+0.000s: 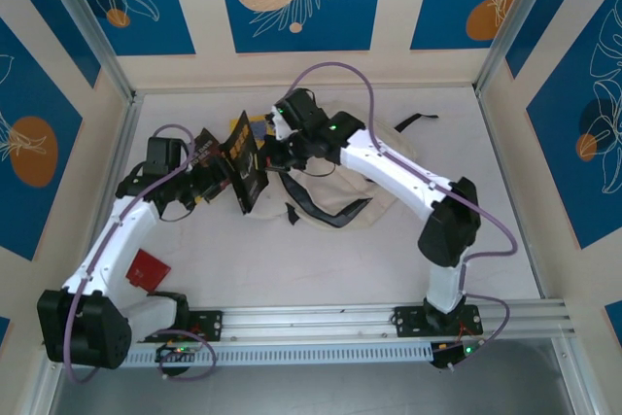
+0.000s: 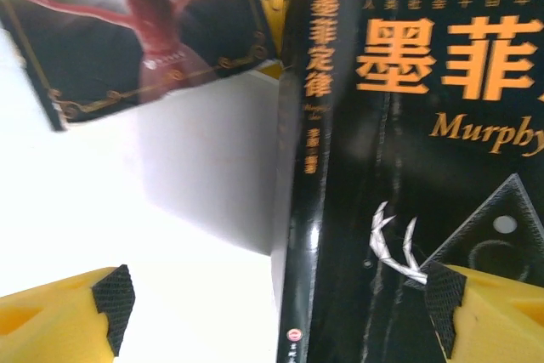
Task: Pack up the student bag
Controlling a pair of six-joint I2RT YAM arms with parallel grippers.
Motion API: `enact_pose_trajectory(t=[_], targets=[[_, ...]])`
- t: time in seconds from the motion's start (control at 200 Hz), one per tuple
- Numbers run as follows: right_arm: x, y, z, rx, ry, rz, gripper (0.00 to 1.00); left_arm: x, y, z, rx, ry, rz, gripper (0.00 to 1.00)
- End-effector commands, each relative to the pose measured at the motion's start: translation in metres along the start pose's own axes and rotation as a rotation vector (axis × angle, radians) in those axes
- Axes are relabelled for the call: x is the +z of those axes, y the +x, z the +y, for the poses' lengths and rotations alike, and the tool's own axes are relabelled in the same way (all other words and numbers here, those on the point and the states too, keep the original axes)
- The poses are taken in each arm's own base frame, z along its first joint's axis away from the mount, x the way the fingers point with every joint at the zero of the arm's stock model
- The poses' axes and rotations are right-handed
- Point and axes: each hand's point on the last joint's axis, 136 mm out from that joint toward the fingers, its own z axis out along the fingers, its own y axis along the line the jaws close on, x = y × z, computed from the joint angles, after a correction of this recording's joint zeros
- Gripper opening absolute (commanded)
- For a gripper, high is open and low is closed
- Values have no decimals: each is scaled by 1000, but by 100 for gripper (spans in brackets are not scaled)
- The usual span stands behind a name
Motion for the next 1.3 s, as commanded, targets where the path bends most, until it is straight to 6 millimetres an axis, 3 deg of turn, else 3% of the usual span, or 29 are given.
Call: enact_pose_trajectory(t=[0.0, 0.135, 0.36, 0.495, 0.655, 0.71, 0.86, 0.93, 1.14, 1.295], targets=[[-12, -8, -1, 97, -48, -42, 0, 1, 9, -21, -81, 152, 48, 94], [-16, -12, -17, 146, -41, -39, 0, 9, 10, -26, -107, 213, 57, 100], [8, -10, -46, 197, -34, 26, 0, 46, 3, -24, -43, 252, 72, 100], [18, -13, -53, 212, -52, 61, 0, 70, -6, -13, 14, 215, 52, 100], [25, -15, -60, 229, -63, 94, 0, 85, -15, -22, 104, 297, 4, 95], [26, -15, -62, 232, -62, 101, 4, 88, -16, -24, 106, 309, 8, 89], [27, -12, -70, 231, -34, 92, 50, 92, -18, -29, 125, 332, 24, 63], [24, -12, -78, 226, 9, 68, 62, 93, -19, -27, 135, 313, 26, 51], [2, -7, -102, 241, 100, 2, 76, 83, -24, -27, 174, 260, 10, 19], [-13, 2, -111, 241, 101, -15, 76, 57, -28, -33, 211, 226, -31, 12]])
